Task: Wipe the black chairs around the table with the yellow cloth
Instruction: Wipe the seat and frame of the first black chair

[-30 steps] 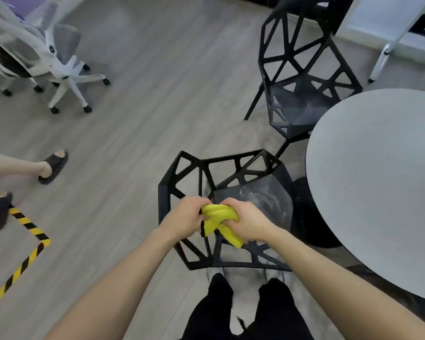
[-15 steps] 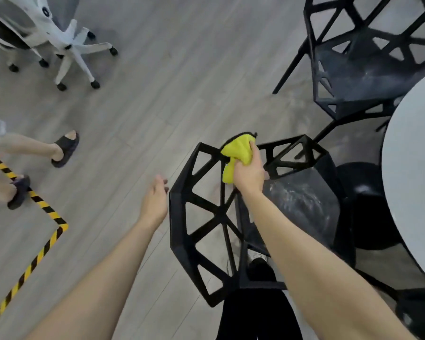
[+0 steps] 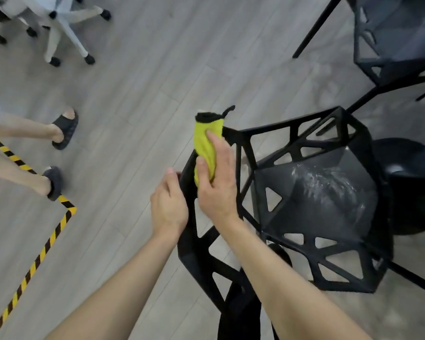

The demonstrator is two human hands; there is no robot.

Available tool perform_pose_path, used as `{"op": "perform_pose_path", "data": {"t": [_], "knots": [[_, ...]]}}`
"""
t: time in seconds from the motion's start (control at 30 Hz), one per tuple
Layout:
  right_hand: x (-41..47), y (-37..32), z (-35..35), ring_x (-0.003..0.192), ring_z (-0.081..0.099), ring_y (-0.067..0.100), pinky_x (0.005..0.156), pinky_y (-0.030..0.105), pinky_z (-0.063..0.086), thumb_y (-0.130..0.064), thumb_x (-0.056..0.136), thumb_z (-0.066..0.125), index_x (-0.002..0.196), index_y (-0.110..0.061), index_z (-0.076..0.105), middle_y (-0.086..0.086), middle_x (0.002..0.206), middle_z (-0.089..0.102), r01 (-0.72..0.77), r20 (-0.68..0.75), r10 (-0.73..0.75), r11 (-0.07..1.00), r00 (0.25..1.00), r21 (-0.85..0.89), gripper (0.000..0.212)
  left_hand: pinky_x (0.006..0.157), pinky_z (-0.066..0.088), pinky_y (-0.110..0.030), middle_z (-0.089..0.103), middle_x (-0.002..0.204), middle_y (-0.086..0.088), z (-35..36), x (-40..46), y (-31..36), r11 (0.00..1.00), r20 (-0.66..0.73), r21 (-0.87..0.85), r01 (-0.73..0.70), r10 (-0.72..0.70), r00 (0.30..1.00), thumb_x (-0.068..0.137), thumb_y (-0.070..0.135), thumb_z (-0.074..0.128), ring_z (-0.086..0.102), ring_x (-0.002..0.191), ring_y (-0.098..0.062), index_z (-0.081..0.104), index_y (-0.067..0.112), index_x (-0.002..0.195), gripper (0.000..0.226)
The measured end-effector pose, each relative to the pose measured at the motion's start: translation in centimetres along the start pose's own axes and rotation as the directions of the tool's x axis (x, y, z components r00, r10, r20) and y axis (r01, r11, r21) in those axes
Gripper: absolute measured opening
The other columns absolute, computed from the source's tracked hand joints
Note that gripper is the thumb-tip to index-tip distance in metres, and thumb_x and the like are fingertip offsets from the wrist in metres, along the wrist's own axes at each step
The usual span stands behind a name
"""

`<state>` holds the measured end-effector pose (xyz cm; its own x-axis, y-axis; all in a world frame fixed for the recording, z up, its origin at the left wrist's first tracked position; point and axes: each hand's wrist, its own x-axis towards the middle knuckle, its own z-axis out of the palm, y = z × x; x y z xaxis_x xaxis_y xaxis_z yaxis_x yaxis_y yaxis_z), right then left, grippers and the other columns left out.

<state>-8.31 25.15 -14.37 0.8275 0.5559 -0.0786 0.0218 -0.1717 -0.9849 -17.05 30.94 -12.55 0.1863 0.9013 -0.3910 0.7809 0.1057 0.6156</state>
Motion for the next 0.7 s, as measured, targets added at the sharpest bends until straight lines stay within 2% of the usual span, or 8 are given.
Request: {"op": "perform_pose_path", "data": {"t": [0.1, 0.17, 0.23, 0.3, 0.33, 0.5, 0.6, 0.7], "knots": [[-4.2, -0.1, -0.6, 0.133, 0.050, 0.028, 0.114, 0.046, 0.043, -0.021, 0.100, 0.068, 0.155, -0.019, 0.053, 0.007, 0.144, 0.048, 0.172, 0.112, -0.160, 0.979, 0.981, -0.110, 0.057, 0.084, 0.052, -0.052, 0.069, 0.073, 0.002, 0.0, 0.1, -0.1, 0.999, 0.032, -0.036, 0.028, -0.027, 0.999, 0.111, 0.059, 0.022, 0.064, 0.081, -0.031, 0.062, 0.023, 0.074, 0.066], [-1.1, 1.2, -0.6, 0.141, 0.045, 0.032, 0.118, 0.052, 0.039, -0.026, 0.100, 0.067, 0.156, -0.020, 0.052, 0.010, 0.149, 0.041, 0.213, 0.122, -0.196, 0.967, 0.973, -0.142, 0.058, 0.087, 0.048, -0.043, 0.071, 0.080, 0.007, 0.1, 0.0, 0.1, 0.998, 0.044, -0.037, 0.047, -0.045, 0.998, 0.115, 0.056, 0.020, 0.066, 0.091, -0.029, 0.065, 0.030, 0.077, 0.064], [3.6, 1.7, -0.2, 0.157, 0.029, 0.024, 0.128, 0.035, 0.029, -0.029, 0.105, 0.060, 0.160, -0.019, 0.046, 0.010, 0.168, 0.030, 0.111, 0.037, -0.108, 0.990, 0.993, -0.092, 0.058, 0.095, 0.044, -0.035, 0.072, 0.093, 0.013, 0.4, 0.1, 0.0, 0.998, 0.057, -0.044, 0.038, -0.036, 0.998, 0.116, 0.055, 0.018, 0.067, 0.105, -0.025, 0.069, 0.039, 0.089, 0.059], [6.1, 1.2, 0.3, 0.160, 0.025, 0.013, 0.119, 0.008, 0.021, -0.032, 0.108, 0.053, 0.162, -0.022, 0.042, 0.003, 0.173, 0.029, 0.022, -0.031, -0.022, 1.000, 0.999, -0.020, 0.056, 0.100, 0.047, -0.037, 0.075, 0.102, 0.006, 0.4, 0.3, -0.1, 0.998, 0.058, -0.047, 0.046, -0.043, 0.997, 0.115, 0.057, 0.017, 0.067, 0.110, -0.024, 0.072, 0.036, 0.101, 0.061], [5.2, 0.8, 0.6, 0.160, 0.026, 0.012, 0.117, 0.005, 0.019, -0.031, 0.110, 0.052, 0.162, -0.023, 0.042, 0.001, 0.172, 0.032, 0.008, -0.032, -0.008, 1.000, 0.999, 0.001, 0.054, 0.100, 0.047, -0.037, 0.075, 0.103, 0.005, 0.3, 0.3, -0.1, 0.997, 0.059, -0.050, 0.060, -0.057, 0.997, 0.115, 0.056, 0.018, 0.067, 0.110, -0.023, 0.072, 0.035, 0.102, 0.060], [-8.3, 0.3, -0.7, 0.160, 0.026, 0.011, 0.128, 0.030, 0.028, -0.017, 0.111, 0.053, 0.160, -0.021, 0.047, -0.002, 0.170, 0.035, 0.055, 0.126, -0.063, 0.996, 0.990, 0.070, 0.049, 0.078, 0.037, -0.020, 0.068, 0.085, 0.011, -0.1, -0.1, 0.8, 0.994, 0.065, -0.066, 0.088, -0.084, 0.994, 0.117, 0.050, 0.021, 0.062, 0.081, -0.002, 0.066, 0.031, 0.082, 0.060], [-6.3, 1.8, -0.8, 0.159, 0.030, 0.014, 0.127, 0.032, 0.031, -0.017, 0.112, 0.051, 0.160, -0.021, 0.046, 0.001, 0.169, 0.037, 0.052, 0.094, -0.052, 0.999, 0.994, 0.006, 0.049, 0.095, 0.043, -0.029, 0.076, 0.107, 0.000, -0.1, 0.0, 0.2, 0.995, 0.083, -0.070, 0.076, -0.070, 0.994, 0.113, 0.063, 0.021, 0.069, 0.107, -0.019, 0.074, 0.027, 0.098, 0.066], [1.4, 5.5, 0.4, 0.157, 0.035, 0.021, 0.125, 0.038, 0.032, -0.024, 0.111, 0.045, 0.162, -0.020, 0.043, 0.004, 0.167, 0.041, -0.101, -0.107, 0.095, 0.993, 0.990, -0.059, 0.051, 0.104, 0.032, -0.025, 0.068, 0.121, 0.008, -0.1, -0.3, 0.6, 0.993, 0.088, -0.077, 0.094, -0.087, 0.992, 0.112, 0.065, 0.021, 0.057, 0.123, -0.015, 0.070, 0.031, 0.124, 0.061]]}}
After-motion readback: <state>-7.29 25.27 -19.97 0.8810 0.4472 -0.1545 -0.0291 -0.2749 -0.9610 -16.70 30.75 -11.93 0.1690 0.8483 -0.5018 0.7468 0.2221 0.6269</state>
